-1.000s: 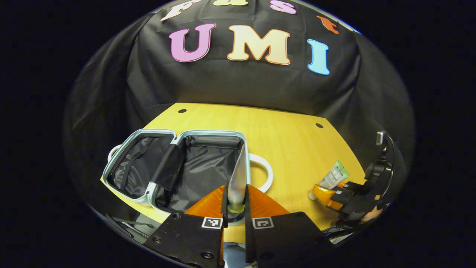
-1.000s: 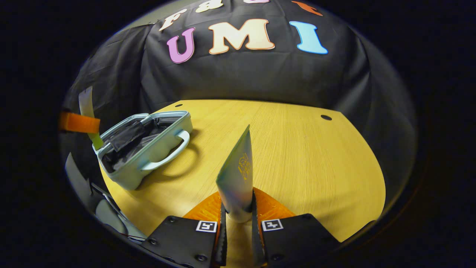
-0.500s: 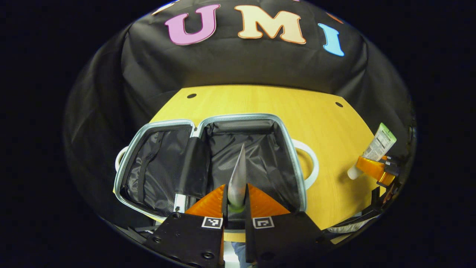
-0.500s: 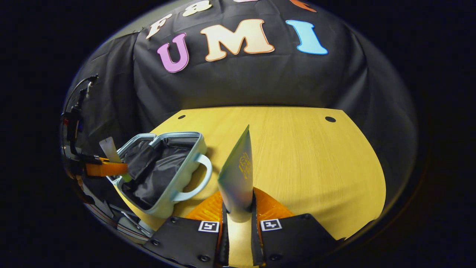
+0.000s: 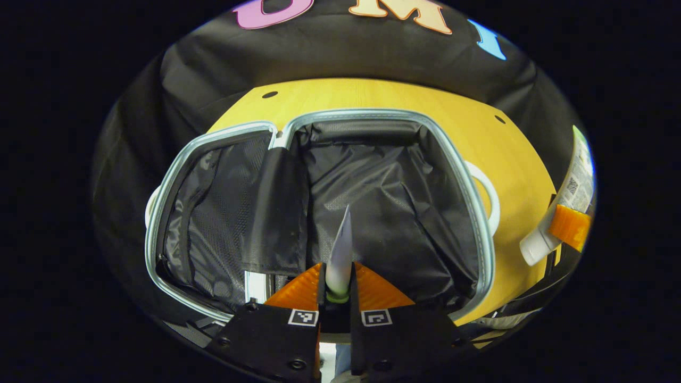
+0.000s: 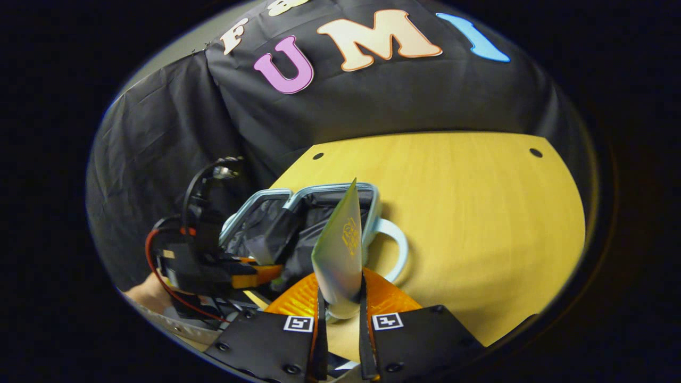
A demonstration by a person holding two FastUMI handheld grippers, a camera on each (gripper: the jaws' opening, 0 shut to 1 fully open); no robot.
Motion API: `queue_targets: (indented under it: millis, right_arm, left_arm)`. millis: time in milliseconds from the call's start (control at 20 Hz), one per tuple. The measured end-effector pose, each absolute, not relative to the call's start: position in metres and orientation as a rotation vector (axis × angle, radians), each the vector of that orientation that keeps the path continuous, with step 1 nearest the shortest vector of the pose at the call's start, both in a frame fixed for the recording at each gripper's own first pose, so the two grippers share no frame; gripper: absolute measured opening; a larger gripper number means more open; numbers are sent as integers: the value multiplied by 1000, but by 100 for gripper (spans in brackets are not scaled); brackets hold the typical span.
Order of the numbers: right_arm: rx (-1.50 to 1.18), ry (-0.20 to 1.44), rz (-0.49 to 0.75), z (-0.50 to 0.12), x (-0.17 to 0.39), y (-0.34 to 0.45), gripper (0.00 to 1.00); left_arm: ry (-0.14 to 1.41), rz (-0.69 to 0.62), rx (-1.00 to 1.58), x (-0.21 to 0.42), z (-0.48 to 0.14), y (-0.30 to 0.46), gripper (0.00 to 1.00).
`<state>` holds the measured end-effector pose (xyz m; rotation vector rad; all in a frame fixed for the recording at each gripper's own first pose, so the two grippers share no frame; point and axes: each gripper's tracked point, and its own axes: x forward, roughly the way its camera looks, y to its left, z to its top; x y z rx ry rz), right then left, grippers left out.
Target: First open the suitcase, pack the skin care products into it, and then close the suitcase.
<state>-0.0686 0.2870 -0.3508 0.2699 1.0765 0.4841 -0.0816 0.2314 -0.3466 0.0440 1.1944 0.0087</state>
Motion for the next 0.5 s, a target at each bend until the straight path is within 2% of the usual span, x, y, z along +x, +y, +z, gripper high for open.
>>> queue_targets:
  millis: [200,350,500]
  right_arm:
    - [246,1180,534,-368,-84,310,25]
    - [259,1226,548,-376,-88,322,26]
    - [266,1282,544,-388,-93,332,25]
  left_arm:
    - [1195,2,30,-74,-359,232,16]
    - [1166,-21,26,-67,-356,229,20]
    - [1104,-38,4,-57,-340,227,71]
